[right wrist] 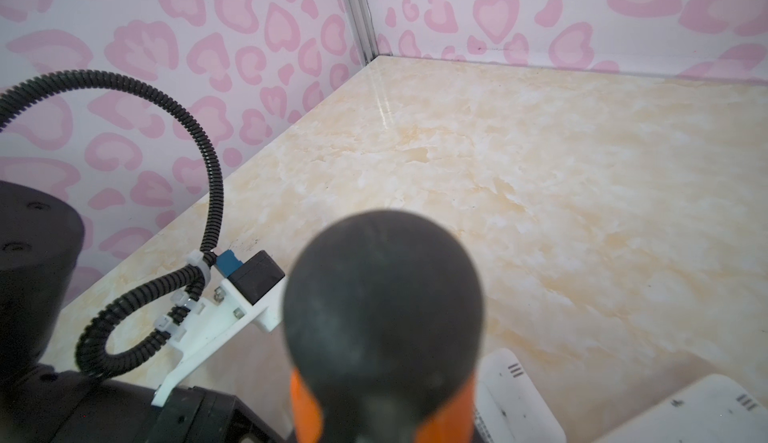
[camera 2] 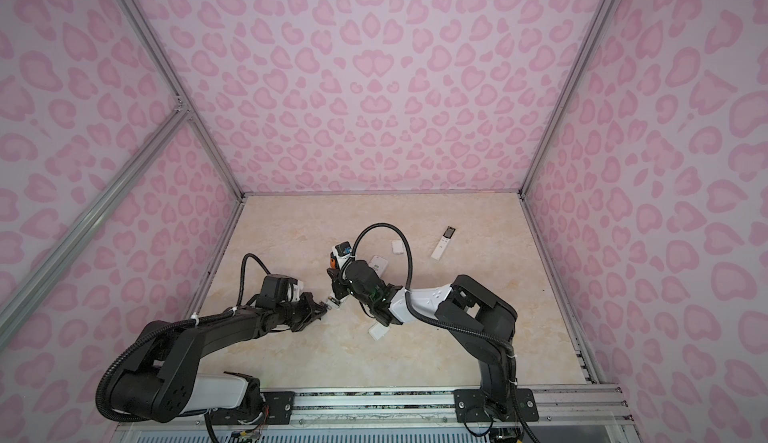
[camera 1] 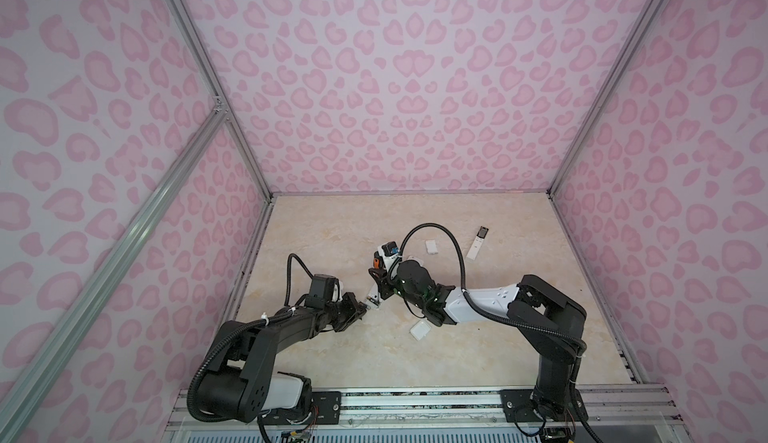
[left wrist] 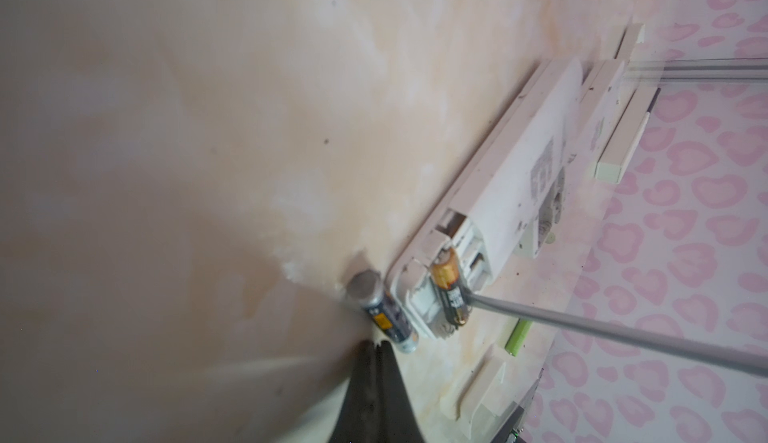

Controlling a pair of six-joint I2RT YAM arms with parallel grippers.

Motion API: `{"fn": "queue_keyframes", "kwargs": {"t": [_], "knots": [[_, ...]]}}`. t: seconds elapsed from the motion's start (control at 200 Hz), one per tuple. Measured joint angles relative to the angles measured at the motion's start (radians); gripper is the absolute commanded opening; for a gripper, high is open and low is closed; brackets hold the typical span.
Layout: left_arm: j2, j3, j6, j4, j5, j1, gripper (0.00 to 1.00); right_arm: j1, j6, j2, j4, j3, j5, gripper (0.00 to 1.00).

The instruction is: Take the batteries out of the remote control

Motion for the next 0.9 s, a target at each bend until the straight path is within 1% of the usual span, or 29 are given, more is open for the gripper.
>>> {"fn": "queue_keyframes", "kwargs": {"t": [0.155, 0.315, 0.515, 0.715, 0.9], "knots": [[-0.002, 0.002, 0.0, -0.002, -0.003, 0.0, 0.05, -0.017, 0.036, 0.0, 0.012, -0.008, -0.026, 0.0], [-0.011, 0.002, 0.0, -0.008, -0.004, 0.0, 0.05, -0.028, 0.059, 0.001, 0.006, -0.001, -0.027, 0.0], [-0.045, -0.014, 0.0, -0.009, -0.004, 0.001, 0.04, -0.033, 0.058, 0.03, -0.029, 0.059, -0.03, 0.0], [-0.06, -0.045, 0.0, -0.011, -0.003, 0.001, 0.04, -0.044, 0.045, 0.069, -0.08, 0.121, -0.076, 0.0], [-0.062, -0.057, 0.0, 0.005, 0.004, 0.003, 0.04, -0.048, 0.037, 0.074, -0.079, 0.124, -0.107, 0.0]]}}
